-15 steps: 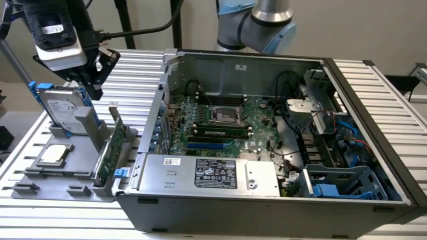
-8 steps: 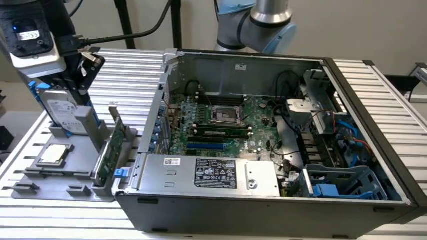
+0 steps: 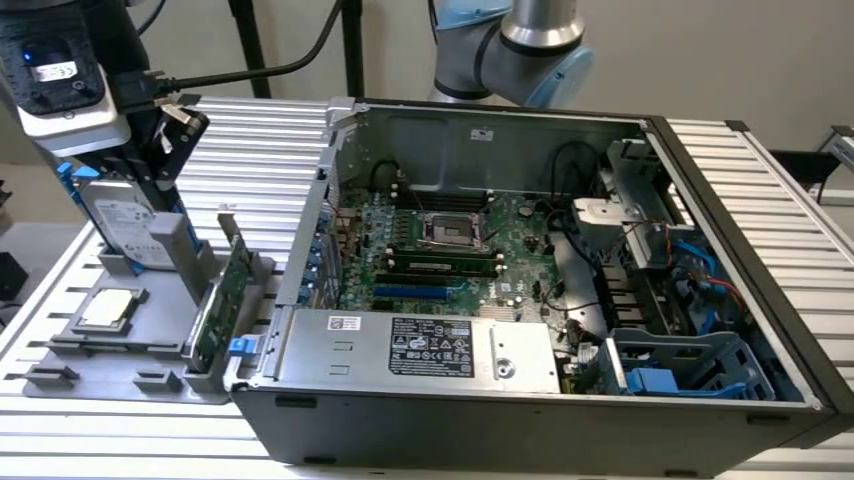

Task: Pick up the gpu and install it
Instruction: 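Reach for the gpu, then pick up the gpu and move the gpu toward the slot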

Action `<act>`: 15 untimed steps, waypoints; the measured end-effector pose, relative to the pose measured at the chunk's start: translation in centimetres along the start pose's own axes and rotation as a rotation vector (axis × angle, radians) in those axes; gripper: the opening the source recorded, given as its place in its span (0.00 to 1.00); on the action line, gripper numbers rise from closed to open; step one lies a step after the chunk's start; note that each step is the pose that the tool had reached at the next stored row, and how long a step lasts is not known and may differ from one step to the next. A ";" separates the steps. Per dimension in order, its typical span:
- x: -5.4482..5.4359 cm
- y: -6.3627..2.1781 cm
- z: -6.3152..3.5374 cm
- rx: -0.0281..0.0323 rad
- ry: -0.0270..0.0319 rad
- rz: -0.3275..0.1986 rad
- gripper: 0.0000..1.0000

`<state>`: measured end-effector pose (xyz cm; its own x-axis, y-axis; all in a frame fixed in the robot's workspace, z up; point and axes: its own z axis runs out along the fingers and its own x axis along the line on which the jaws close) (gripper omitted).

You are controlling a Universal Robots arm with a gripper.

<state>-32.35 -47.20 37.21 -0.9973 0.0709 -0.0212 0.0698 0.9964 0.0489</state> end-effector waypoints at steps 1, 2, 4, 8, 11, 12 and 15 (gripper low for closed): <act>0.0 0.00 0.00 0.0000 0.0001 0.000 0.11; 0.0 0.00 0.00 0.0001 0.0001 0.000 0.11; 0.0 0.00 0.00 0.0000 0.0001 0.000 0.11; 0.0 0.00 0.00 0.0000 0.0000 0.000 0.11; 0.0 0.00 0.00 0.0000 0.0001 0.000 0.24; 0.0 0.00 0.00 0.0000 0.0000 0.000 0.24; 0.0 0.00 0.00 0.0001 0.0001 0.000 0.36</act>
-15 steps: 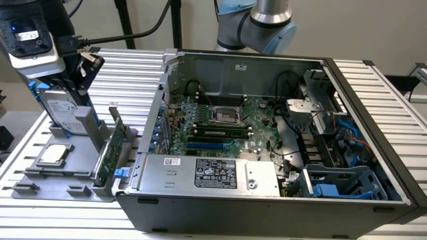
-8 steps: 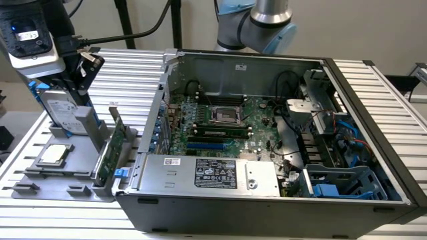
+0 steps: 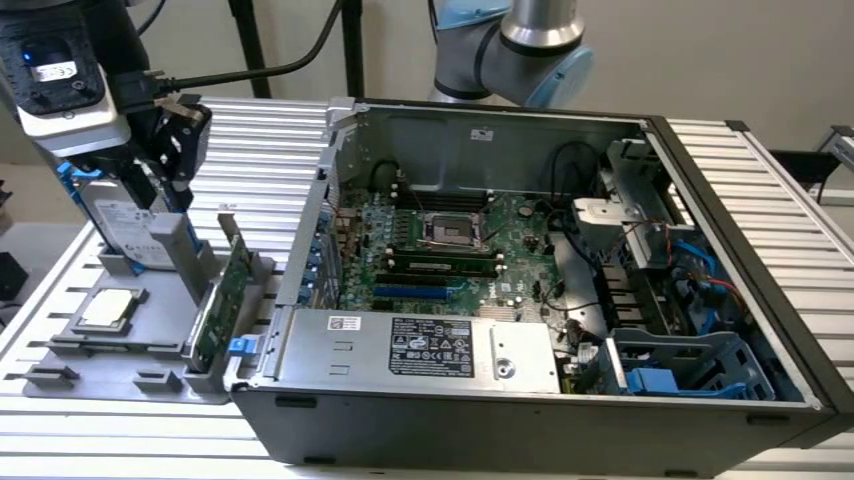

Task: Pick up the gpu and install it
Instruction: 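Pick up the gpu and move the gpu toward the slot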

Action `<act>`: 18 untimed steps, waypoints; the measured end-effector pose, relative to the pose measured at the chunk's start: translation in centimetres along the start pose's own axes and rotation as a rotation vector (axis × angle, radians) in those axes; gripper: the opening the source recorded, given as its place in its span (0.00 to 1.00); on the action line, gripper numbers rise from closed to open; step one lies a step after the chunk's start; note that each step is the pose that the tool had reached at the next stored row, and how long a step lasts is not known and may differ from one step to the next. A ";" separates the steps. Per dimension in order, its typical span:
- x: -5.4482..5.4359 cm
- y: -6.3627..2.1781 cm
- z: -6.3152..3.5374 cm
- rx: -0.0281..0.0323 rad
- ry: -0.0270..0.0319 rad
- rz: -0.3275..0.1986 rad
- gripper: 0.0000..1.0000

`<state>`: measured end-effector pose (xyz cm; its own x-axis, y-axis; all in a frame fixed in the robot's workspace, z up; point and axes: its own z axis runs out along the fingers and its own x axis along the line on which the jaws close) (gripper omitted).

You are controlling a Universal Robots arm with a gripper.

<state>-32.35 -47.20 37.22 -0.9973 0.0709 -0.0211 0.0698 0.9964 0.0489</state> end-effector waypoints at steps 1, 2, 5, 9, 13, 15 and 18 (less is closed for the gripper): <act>0.0 0.00 0.01 -0.0001 -0.0001 0.000 0.42; 0.0 0.00 0.00 0.0000 0.0000 0.000 0.48; 0.0 0.00 0.01 0.0002 0.0002 0.000 0.48; 0.1 -0.03 0.47 0.0014 -0.0028 0.000 0.48; 0.1 -0.09 1.20 0.0012 -0.0056 0.000 0.48; 0.1 -0.21 1.55 0.0013 -0.0056 0.000 0.48; 0.2 -0.53 2.06 0.0014 -0.0055 0.000 0.48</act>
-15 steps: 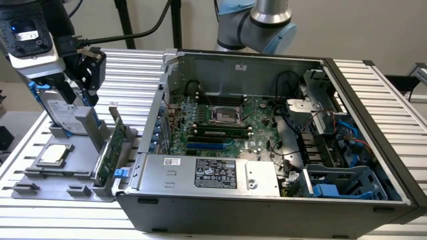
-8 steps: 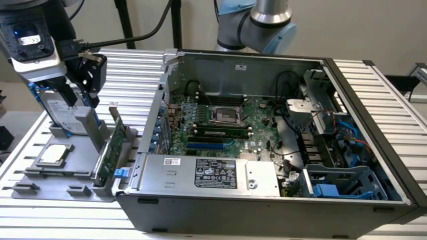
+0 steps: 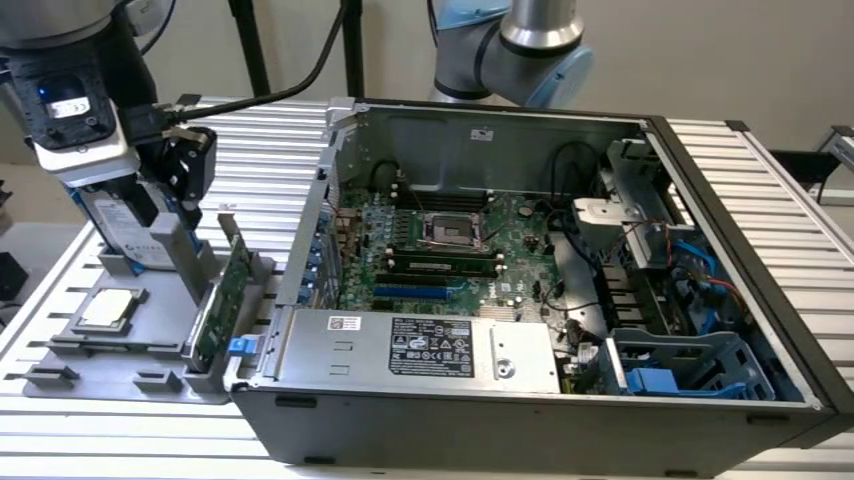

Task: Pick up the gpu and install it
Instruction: 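Pick up the gpu and move the gpu toward the slot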

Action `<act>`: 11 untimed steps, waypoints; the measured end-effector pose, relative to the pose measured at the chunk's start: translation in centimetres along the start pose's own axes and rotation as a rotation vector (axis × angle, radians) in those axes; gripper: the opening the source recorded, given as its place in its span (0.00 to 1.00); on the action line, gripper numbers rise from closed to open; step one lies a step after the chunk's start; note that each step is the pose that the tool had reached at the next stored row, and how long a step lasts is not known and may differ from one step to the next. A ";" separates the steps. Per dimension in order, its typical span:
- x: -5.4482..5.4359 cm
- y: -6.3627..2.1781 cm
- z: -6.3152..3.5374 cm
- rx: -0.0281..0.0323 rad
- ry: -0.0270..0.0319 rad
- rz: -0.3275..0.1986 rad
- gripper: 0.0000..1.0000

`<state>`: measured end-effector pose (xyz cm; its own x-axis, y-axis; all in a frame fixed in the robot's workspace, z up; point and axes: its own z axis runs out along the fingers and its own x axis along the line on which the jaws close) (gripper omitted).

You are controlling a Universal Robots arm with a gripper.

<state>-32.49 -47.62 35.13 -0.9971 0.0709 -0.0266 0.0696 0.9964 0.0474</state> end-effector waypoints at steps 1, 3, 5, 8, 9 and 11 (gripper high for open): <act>0.0 -0.15 0.20 -0.0001 -0.0001 0.000 0.48; 0.0 -0.39 0.56 -0.0003 -0.0003 0.000 0.48; 0.0 -0.61 0.90 -0.0002 -0.0002 0.000 0.48; 0.0 -0.84 1.43 -0.0001 -0.0001 0.000 0.48; 0.0 -0.88 1.63 -0.0002 -0.0002 0.000 0.48; 0.0 -0.91 1.98 -0.0002 -0.0002 0.000 0.48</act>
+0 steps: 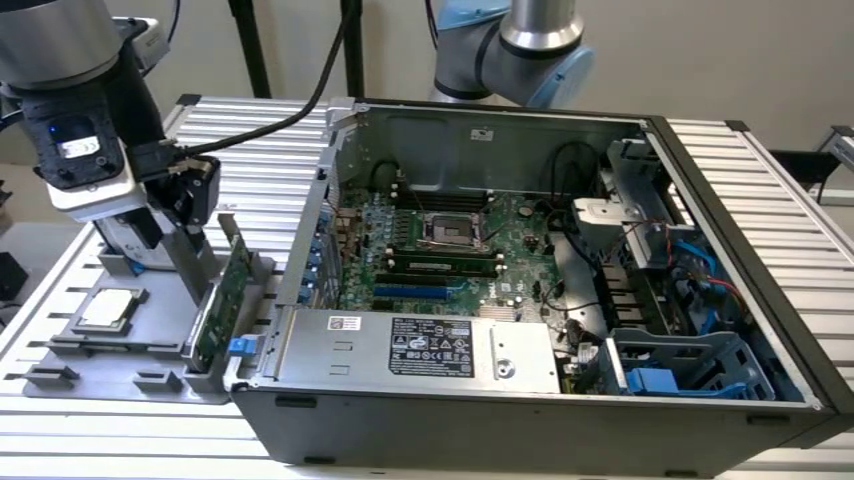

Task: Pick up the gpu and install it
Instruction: 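Pick up the gpu and move the gpu toward the slot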

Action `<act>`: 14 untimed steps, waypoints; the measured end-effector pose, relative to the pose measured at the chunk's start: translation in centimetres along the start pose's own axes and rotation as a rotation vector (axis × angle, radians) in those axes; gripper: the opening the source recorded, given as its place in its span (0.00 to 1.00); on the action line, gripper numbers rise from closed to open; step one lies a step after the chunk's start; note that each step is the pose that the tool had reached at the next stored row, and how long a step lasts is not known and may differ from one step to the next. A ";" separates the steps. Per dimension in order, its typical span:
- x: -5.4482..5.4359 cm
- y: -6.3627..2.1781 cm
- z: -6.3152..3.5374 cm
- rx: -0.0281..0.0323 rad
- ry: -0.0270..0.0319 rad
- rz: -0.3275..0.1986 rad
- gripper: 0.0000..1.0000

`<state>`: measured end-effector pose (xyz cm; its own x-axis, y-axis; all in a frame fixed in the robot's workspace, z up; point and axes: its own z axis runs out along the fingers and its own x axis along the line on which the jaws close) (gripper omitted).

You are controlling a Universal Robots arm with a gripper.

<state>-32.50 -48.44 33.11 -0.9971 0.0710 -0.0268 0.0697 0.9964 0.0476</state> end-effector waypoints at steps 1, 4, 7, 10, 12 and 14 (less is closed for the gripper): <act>0.0 -0.01 0.18 0.0000 0.0000 0.000 0.48; 0.0 -0.04 0.73 0.0000 0.0000 0.000 0.48; -0.1 -0.06 1.27 0.0000 0.0000 0.000 0.48; -0.3 -0.07 1.82 0.0000 0.0000 0.000 0.48; -0.4 -0.08 2.19 0.0000 0.0000 0.000 0.48; -0.5 -0.09 2.55 0.0000 0.0001 0.000 0.48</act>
<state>-31.92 -48.45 30.57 -0.9971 0.0709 -0.0268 0.0695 0.9964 0.0476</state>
